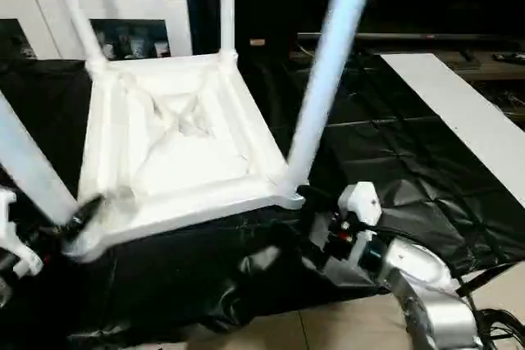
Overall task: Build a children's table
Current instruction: Flip table
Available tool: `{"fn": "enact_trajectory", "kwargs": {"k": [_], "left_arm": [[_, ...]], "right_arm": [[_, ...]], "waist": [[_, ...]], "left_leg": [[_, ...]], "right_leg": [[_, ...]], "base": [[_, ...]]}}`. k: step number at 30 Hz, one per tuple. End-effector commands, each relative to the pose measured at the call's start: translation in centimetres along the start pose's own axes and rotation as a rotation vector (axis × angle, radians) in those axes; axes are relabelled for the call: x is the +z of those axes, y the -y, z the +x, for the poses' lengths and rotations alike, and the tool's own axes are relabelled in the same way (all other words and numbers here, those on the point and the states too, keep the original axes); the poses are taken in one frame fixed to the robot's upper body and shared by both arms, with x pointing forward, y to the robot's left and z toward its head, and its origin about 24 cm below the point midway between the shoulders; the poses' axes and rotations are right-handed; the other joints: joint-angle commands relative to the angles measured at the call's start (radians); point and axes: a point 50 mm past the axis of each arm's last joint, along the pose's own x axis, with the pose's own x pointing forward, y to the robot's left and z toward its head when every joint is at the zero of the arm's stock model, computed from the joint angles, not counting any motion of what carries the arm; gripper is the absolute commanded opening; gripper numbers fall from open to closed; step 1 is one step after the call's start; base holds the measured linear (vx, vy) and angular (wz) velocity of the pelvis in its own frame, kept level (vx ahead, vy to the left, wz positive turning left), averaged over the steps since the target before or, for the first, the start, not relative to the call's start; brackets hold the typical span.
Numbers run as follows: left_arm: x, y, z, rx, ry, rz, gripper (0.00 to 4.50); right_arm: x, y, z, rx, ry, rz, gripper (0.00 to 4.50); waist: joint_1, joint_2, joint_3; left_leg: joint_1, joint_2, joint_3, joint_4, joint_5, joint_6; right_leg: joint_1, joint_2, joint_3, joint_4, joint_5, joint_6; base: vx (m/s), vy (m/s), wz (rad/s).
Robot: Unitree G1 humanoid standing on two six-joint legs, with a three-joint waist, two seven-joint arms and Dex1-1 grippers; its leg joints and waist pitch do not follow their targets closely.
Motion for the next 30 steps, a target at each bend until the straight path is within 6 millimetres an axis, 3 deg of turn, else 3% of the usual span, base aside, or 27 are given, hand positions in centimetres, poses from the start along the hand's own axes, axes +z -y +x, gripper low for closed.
{"fn": "enact_trajectory", "kwargs": {"k": [1, 2, 4, 5, 7, 8, 10, 12, 13, 16, 22, 23, 24, 25, 28, 30], "left_arm": [[0.7, -0.3, 0.0, 0.056, 0.040, 0.017, 3.74], [0.7, 0.1, -0.2, 0.086, 0.071, -0.021, 3.70], [0.5, 0.7, -0.4, 0.092, 0.095, -0.055, 3.62], [0.4, 0.7, -0.4, 0.091, 0.094, -0.055, 3.34], [-0.2, 1.4, -0.3, 0.119, 0.075, -0.049, 3.27], [-0.3, 1.6, -0.2, 0.146, 0.078, -0.048, 3.27], [-0.3, 1.7, -0.1, 0.175, 0.087, -0.058, 2.90], [-0.3, 1.9, 0.0, 0.195, 0.092, -0.061, 2.81], [-0.3, 1.9, -0.1, 0.217, 0.097, -0.060, 2.79], [-0.2, 1.9, 0.0, 0.255, 0.118, -0.078, 2.48], [0.5, 3.9, 0.5, 0.153, 0.232, -0.249, 2.36], [0.5, 4.2, 0.6, 0.139, 0.241, -0.272, 2.36], [0.5, 4.7, 0.6, 0.114, 0.256, -0.318, 2.36], [0.6, 4.9, 0.7, 0.105, 0.262, -0.334, 2.36], [0.6, 5.7, 0.9, 0.065, 0.286, -0.414, 2.36], [0.6, 6.2, 1.0, 0.034, 0.298, -0.461, 2.36]], "right_arm": [[-0.1, 0.3, 0.2, -0.029, -0.008, -0.013, 4.50], [-0.4, 0.3, 0.6, -0.054, -0.009, -0.005, 4.50], [-0.7, 0.1, 1.1, -0.061, -0.009, 0.016, 4.50], [-0.8, 0.2, 1.1, -0.062, -0.010, 0.016, 4.50], [-1.1, 0.4, 1.9, -0.099, -0.014, 0.024, 4.50], [-1.1, 0.5, 2.3, -0.116, -0.003, 0.027, 4.50], [-1.0, 0.3, 2.8, -0.108, 0.010, 0.039, 4.50], [-0.9, 0.1, 3.0, -0.100, 0.016, 0.047, 4.50], [-1.0, 0.0, 3.1, -0.094, 0.019, 0.052, 4.50], [-1.1, -0.5, 3.4, -0.064, 0.024, 0.063, 4.50], [-1.3, -1.1, 3.8, -0.031, 0.038, 0.099, 4.50], [-1.3, -1.2, 3.7, -0.029, 0.038, 0.101, 4.50], [-1.4, -1.3, 3.6, -0.021, 0.035, 0.105, 4.50], [-1.4, -1.3, 3.6, -0.016, 0.034, 0.109, 4.50], [-1.6, -1.5, 3.4, -0.006, 0.022, 0.122, 4.50], [-1.8, -1.5, 3.4, -0.010, 0.015, 0.132, 4.50]], "waist": [[0.001, 0.009, -0.032], [0.001, 0.003, -0.032], [0.002, 0.004, -0.034], [0.001, 0.004, -0.036], [0.000, -0.008, -0.037], [-0.001, -0.009, -0.038], [0.002, -0.010, -0.037], [0.001, -0.010, -0.036], [0.001, -0.017, -0.036], [0.002, -0.017, -0.034], [0.004, -0.017, -0.035], [0.004, -0.018, -0.037], [0.006, -0.012, -0.041], [0.005, -0.015, -0.042], [0.012, -0.014, -0.050], [0.013, -0.017, -0.045]], "left_leg": [[-0.008, 0.045, -0.019, -0.081, -0.189, 0.027], [-0.008, 0.045, -0.020, -0.081, -0.186, 0.028], [-0.009, 0.047, -0.019, -0.081, -0.169, 0.026], [-0.009, 0.047, -0.020, -0.080, -0.163, 0.026], [-0.011, 0.047, -0.019, -0.079, -0.138, 0.036], [-0.011, 0.048, -0.019, -0.079, -0.128, 0.034], [-0.010, 0.048, -0.019, -0.080, -0.135, 0.030], [-0.009, 0.049, -0.019, -0.080, -0.145, 0.024], [-0.009, 0.049, -0.019, -0.081, -0.146, 0.024], [-0.010, 0.049, -0.020, -0.082, -0.163, 0.020], [-0.010, 0.049, -0.020, -0.081, -0.151, 0.019], [-0.011, 0.050, -0.020, -0.079, -0.132, 0.021], [-0.010, 0.050, -0.020, -0.075, -0.101, 0.024], [-0.010, 0.049, -0.019, -0.072, -0.086, 0.029], [-0.018, 0.042, -0.016, -0.057, 0.027, 0.063], [-0.017, 0.043, -0.013, -0.060, -0.007, 0.071]], "right_leg": [[0.023, -0.079, 0.054, -0.088, -0.234, -0.138], [0.025, -0.079, 0.055, -0.088, -0.238, -0.134], [0.024, -0.080, 0.054, -0.085, -0.206, -0.146], [0.024, -0.079, 0.055, -0.083, -0.191, -0.146], [0.025, -0.078, 0.054, -0.078, -0.144, -0.147], [0.025, -0.077, 0.054, -0.076, -0.128, -0.150], [0.026, -0.079, 0.054, -0.076, -0.127, -0.144], [0.026, -0.079, 0.055, -0.077, -0.123, -0.143], [0.027, -0.078, 0.054, -0.078, -0.124, -0.140], [0.027, -0.081, 0.056, -0.080, -0.145, -0.132], [0.027, -0.081, 0.056, -0.078, -0.122, -0.133], [0.029, -0.081, 0.056, -0.075, -0.093, -0.138], [0.030, -0.081, 0.056, -0.068, -0.041, -0.148], [0.030, -0.079, 0.056, -0.066, -0.010, -0.154], [0.035, -0.074, 0.056, -0.046, 0.182, -0.198], [0.032, -0.074, 0.054, -0.052, 0.154, -0.202]], "base": [[0.000, 0.000, 0.00], [0.000, 0.000, 0.00], [0.000, 0.000, 0.00], [0.000, 0.000, 0.00], [0.000, 0.000, 0.00], [0.000, 0.000, 0.00], [0.000, 0.000, 0.00], [0.000, 0.000, 0.00], [0.000, 0.000, 0.00], [0.000, 0.000, 0.00], [0.000, 0.000, 0.00], [0.000, 0.000, 0.00], [0.000, 0.000, 0.00], [0.000, 0.000, 0.00], [0.000, 0.000, 0.00], [0.000, 0.000, 0.00]]}}
